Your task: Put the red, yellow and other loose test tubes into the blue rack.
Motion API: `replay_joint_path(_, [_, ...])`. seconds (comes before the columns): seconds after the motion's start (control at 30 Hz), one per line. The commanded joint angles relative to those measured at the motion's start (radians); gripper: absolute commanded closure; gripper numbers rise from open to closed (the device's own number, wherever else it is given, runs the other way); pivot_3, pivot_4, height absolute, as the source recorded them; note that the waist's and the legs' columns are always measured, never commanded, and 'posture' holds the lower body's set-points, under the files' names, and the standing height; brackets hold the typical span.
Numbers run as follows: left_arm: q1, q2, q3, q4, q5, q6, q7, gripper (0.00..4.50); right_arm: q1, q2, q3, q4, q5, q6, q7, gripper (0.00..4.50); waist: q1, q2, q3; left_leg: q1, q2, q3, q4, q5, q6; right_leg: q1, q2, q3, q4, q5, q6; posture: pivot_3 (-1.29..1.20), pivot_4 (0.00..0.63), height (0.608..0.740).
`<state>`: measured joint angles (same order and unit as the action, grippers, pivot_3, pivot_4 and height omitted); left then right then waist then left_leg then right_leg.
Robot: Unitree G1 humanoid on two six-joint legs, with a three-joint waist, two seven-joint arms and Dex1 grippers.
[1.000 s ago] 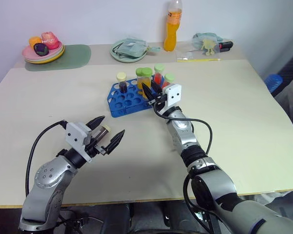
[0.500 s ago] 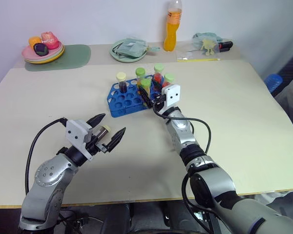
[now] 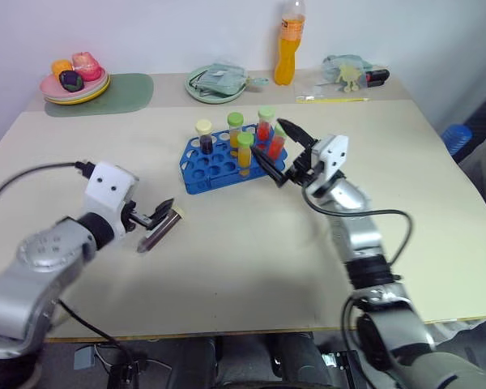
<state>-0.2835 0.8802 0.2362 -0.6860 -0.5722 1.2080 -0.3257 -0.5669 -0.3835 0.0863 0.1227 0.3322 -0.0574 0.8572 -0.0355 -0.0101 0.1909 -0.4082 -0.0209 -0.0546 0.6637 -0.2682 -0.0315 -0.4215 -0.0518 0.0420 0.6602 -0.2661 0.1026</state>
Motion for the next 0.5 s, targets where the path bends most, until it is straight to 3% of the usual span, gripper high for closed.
replay_joint_path(0.03, [-0.225, 0.089, -0.147, 0.092, -0.120, 0.351, -0.094, 0.00, 0.010, -0.176, 0.072, -0.243, 0.158, 0.286, 0.264, 0.34, 0.000, -0.001, 0.000, 0.001, 0.000, 0.000, 0.000, 0.000, 0.000, 0.002, 0.000, 0.000, 0.000, 0.000, 0.000, 0.00, 0.150, 0.729])
replay_joint_path(0.17, [-0.410, 0.160, -0.337, 0.295, -0.174, 0.406, -0.156, 0.00, 0.008, -0.308, 0.097, -0.366, 0.248, 0.442, 0.404, 0.34, -0.016, -0.001, 0.000, 0.002, 0.000, 0.000, -0.001, 0.000, 0.000, 0.003, 0.003, 0.000, -0.002, 0.000, 0.000, 0.00, 0.150, 0.729])
replay_joint_path(0.3, [-0.556, 0.131, -0.489, 0.484, -0.162, 0.406, -0.148, 0.00, -0.011, -0.303, 0.088, -0.388, 0.259, 0.479, 0.411, 0.34, -0.006, -0.002, 0.001, 0.002, 0.002, -0.001, -0.001, 0.000, 0.000, 0.001, 0.005, 0.000, -0.001, -0.001, -0.002, 0.00, 0.150, 0.729])
replay_joint_path(0.5, [-0.642, 0.075, -0.619, 0.573, -0.101, 0.406, -0.175, 0.00, 0.003, -0.264, 0.071, -0.417, 0.243, 0.504, 0.335, 0.34, 0.001, -0.003, 0.002, -0.001, 0.000, -0.001, 0.001, 0.000, 0.000, 0.000, 0.000, 0.000, 0.000, -0.001, -0.001, 0.00, 0.150, 0.729])
